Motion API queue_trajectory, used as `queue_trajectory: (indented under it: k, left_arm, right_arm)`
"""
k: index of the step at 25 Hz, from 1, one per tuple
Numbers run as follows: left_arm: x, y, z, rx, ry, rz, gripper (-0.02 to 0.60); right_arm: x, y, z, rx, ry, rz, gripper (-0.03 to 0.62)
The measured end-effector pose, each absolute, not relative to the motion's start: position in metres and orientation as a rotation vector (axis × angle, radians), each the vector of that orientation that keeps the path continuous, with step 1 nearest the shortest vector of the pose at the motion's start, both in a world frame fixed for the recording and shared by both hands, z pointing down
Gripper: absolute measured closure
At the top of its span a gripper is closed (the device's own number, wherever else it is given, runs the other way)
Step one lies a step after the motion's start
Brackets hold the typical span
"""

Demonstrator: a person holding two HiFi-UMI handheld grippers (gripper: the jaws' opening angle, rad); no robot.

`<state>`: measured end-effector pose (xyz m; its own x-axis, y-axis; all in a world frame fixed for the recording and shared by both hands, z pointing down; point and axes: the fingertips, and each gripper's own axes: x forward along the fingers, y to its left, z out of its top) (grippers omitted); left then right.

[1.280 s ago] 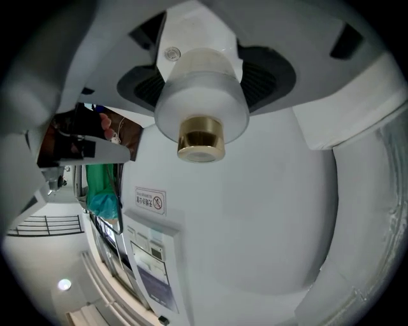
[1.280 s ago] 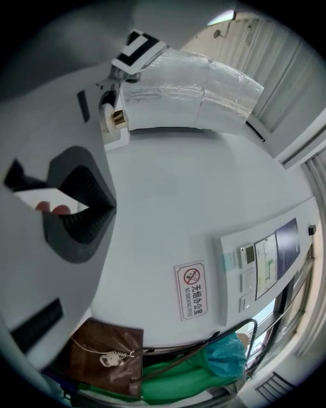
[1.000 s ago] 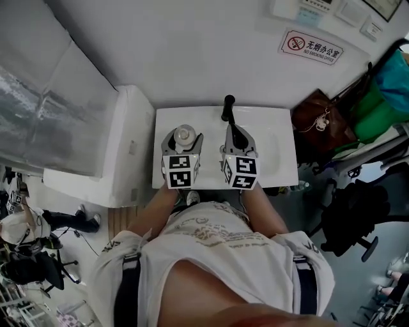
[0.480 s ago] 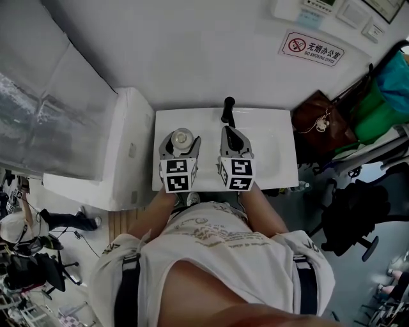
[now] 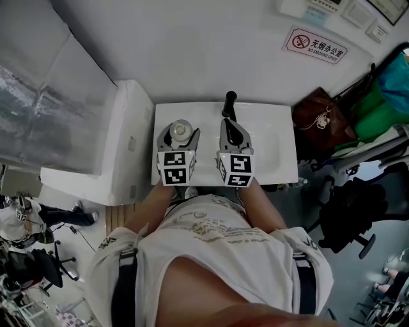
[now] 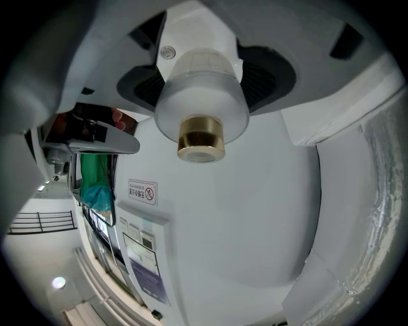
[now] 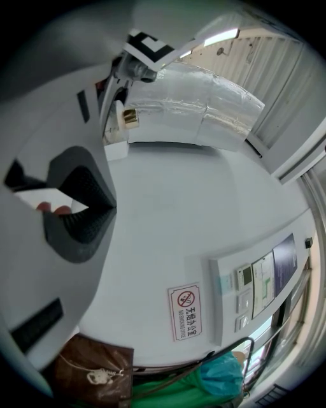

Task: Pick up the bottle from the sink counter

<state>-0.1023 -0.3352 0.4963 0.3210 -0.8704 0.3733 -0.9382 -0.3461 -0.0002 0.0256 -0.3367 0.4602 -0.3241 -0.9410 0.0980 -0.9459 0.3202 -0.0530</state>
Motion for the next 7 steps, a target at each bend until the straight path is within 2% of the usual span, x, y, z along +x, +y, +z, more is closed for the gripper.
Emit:
queue_trajectory:
  k: [7]
  left_arm:
    - [-0.1091, -0.3374, 0.4999, 2.356, -1.645, 0.451, 0.249]
  right_arm:
    - [0.0266, -0.3337, 0.4622, 1.812, -2.498, 0.156, 0.572]
